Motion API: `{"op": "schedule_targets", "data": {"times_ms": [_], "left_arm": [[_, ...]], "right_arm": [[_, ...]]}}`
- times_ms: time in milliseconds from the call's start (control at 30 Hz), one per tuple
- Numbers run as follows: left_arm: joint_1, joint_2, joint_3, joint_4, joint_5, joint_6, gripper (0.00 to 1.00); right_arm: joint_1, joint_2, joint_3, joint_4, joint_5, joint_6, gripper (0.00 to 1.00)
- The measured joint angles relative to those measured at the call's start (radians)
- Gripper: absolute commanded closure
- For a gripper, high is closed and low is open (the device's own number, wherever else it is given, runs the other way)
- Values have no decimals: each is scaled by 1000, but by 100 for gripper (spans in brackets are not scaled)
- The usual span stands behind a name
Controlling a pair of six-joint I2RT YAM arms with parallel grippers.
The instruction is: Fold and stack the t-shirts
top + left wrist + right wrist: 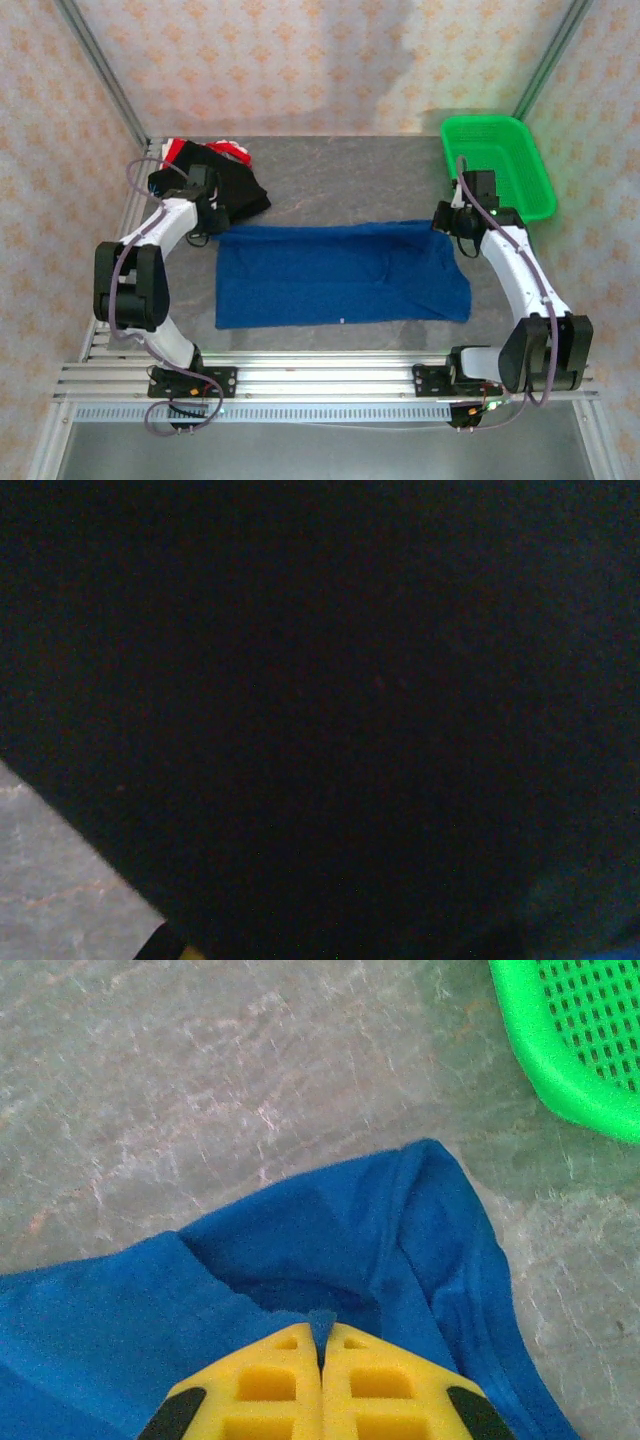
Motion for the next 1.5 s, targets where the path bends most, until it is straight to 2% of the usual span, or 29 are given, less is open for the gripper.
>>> {"op": "schedule_targets", "data": {"times_ms": [267,567,633,767,833,967,1000,1033,1133,1233,1367,1500], "left_arm": [[-21,-77,-129,-1,-28,-33,100],[-63,-90,-186,-14,-92,-90,100],[-66,-90,-197,-16,-106,-98,98],[-72,-89,-205,-22,-122,-113,88],[-72,-88,-205,-25,-132,-124,71],[-72,-88,-205,-28,-151,-142,48],[-72,-89,-205,-28,-153,-147,43],[-72,-89,-205,-29,-153,-148,41],[-72,-105,-205,-29,-153,-156,36],[-72,-151,-197,-37,-149,-171,30],[-71,-221,-129,-56,-129,-185,26],[-65,-219,14,-80,-87,-203,26]], "right_arm": [[0,-37,-83,-30,32,26,100],[-3,-68,-187,-64,53,103,100],[-3,-79,-219,-69,53,123,100],[-3,-90,-235,-90,60,156,100],[-3,-90,-235,-93,60,175,94],[-3,-89,-240,-104,60,225,84],[-3,-87,-246,-106,60,244,74],[-3,-85,-255,-106,60,266,64],[-3,-84,-291,-113,60,326,47],[-3,-97,-301,-117,55,362,36],[-3,-161,-286,-106,28,358,26],[-6,-154,-222,-53,-95,324,26]]}}
